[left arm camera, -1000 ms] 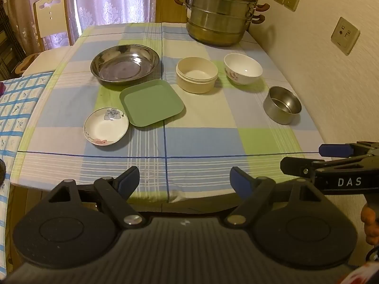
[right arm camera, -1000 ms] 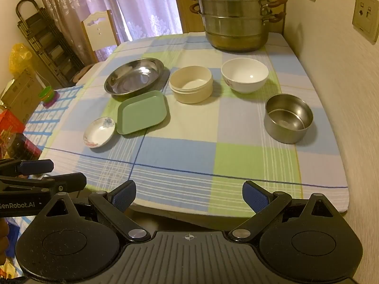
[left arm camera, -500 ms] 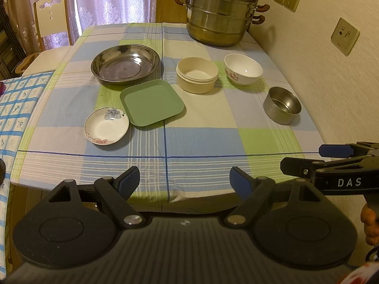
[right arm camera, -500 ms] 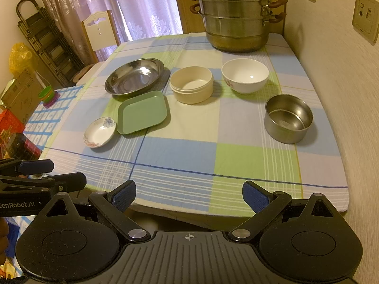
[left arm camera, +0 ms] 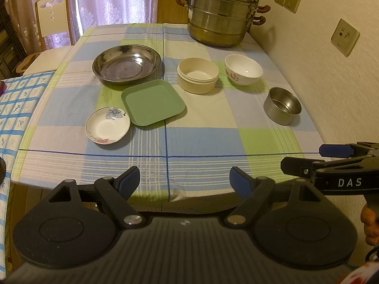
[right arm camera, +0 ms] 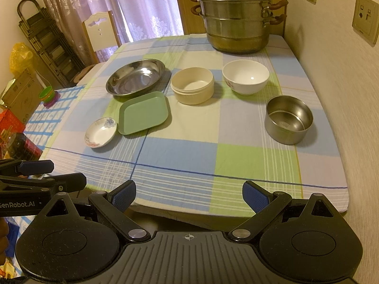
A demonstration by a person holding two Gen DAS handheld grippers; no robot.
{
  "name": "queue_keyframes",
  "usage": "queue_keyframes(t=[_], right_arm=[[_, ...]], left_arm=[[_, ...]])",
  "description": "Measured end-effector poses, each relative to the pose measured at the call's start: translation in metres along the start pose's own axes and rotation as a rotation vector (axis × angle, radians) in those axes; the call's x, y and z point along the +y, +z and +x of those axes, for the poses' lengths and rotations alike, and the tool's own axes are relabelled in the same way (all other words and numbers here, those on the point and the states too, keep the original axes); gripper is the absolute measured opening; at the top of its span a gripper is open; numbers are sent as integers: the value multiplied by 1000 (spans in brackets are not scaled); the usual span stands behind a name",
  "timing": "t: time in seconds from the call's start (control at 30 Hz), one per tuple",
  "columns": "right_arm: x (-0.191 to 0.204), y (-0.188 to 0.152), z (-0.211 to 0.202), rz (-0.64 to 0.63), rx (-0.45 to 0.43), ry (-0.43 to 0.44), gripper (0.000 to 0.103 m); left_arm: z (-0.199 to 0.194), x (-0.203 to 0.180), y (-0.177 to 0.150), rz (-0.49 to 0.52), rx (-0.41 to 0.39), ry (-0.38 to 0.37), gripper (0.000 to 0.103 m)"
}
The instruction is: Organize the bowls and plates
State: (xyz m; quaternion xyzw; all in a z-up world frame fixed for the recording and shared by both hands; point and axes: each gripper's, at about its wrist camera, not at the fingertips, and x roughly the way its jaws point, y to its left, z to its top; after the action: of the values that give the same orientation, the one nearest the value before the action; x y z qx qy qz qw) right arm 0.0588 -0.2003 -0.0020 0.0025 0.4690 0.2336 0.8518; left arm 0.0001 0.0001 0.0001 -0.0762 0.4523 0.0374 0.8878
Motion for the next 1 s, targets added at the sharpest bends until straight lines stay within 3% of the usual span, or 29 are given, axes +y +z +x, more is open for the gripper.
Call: queue_keyframes(t=[1.0], right_arm=[[-2, -1, -1, -5, -7, 3, 97]], left_arm=[[-3, 0, 1, 0, -5, 1, 81]])
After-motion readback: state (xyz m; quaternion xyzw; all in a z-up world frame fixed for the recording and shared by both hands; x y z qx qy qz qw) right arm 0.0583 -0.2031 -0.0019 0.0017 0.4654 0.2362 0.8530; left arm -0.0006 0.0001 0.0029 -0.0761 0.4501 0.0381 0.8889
